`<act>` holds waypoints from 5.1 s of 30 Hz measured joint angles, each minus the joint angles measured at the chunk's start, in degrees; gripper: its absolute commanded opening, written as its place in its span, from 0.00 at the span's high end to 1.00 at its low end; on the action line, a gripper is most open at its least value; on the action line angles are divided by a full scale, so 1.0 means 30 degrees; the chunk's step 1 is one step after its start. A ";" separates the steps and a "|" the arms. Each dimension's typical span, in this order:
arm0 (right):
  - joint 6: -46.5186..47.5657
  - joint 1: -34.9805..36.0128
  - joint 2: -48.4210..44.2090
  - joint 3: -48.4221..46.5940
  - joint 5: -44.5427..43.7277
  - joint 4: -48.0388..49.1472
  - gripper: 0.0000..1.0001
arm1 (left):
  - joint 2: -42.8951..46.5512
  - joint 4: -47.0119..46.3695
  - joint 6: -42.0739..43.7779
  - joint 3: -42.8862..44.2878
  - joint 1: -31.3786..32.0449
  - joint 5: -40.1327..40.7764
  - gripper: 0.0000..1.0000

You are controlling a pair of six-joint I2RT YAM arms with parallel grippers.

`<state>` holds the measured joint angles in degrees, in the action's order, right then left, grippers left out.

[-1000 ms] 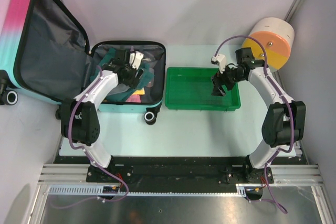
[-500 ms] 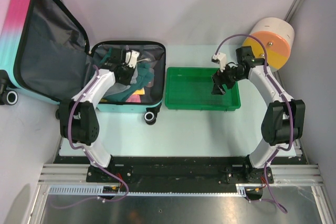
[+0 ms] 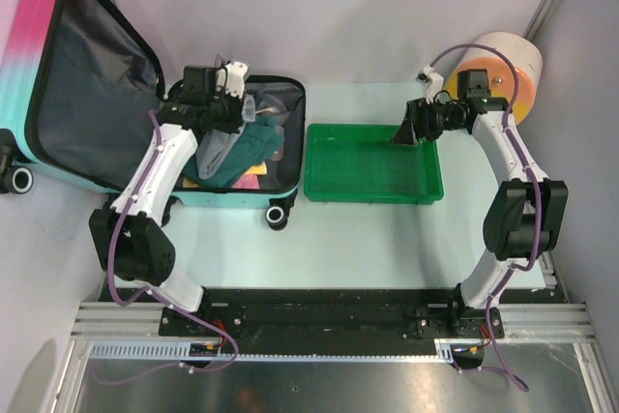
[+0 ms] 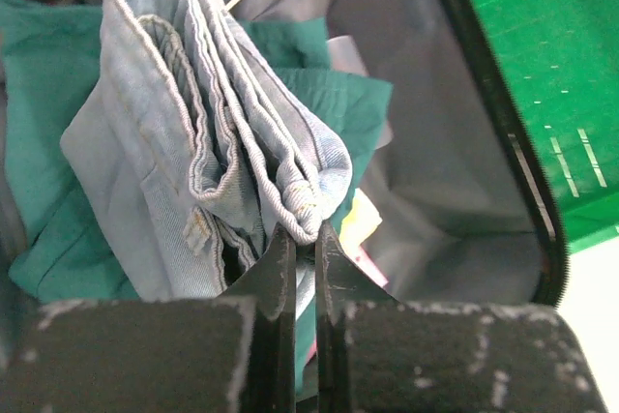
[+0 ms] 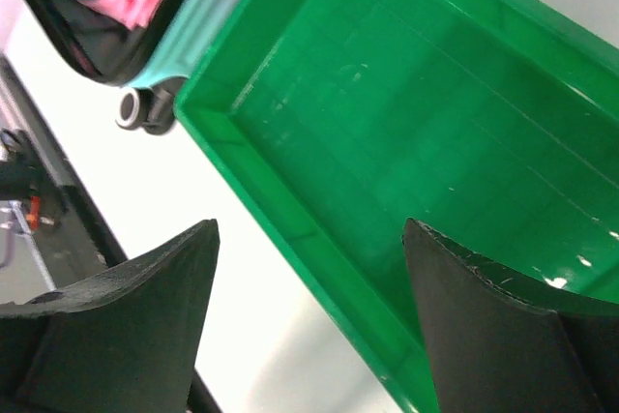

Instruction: Open, take out, and arrange the luggage

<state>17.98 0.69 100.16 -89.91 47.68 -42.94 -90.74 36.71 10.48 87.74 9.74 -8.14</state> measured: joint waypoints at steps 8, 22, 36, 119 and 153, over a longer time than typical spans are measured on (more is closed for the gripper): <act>-0.3708 0.0058 0.0568 0.0022 0.1501 0.1472 0.20 | -0.0095 0.0015 -0.0182 0.0015 0.1931 -0.1158 1.00; -0.4495 -0.0022 0.0583 0.0036 0.1996 0.1851 0.20 | -0.2433 -0.0444 0.1180 -0.2106 0.2827 -0.1180 0.31; -0.4488 -0.0022 0.0721 0.0087 0.2237 0.1843 0.20 | 0.0219 -0.2069 0.4670 -0.4838 0.4109 0.1129 0.00; -0.6492 0.0000 0.1086 0.0306 0.1450 0.2725 0.23 | -0.0350 -0.5865 1.0091 -0.6171 0.2732 0.0204 0.72; -0.6266 0.0597 0.1115 0.0277 0.1566 0.2688 0.23 | -0.0517 -0.2463 -0.5238 -0.4612 -0.7140 -0.8765 0.12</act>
<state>-0.82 2.48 103.50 -89.08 52.38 -34.87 -92.29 29.32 -5.23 73.91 -11.68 -34.44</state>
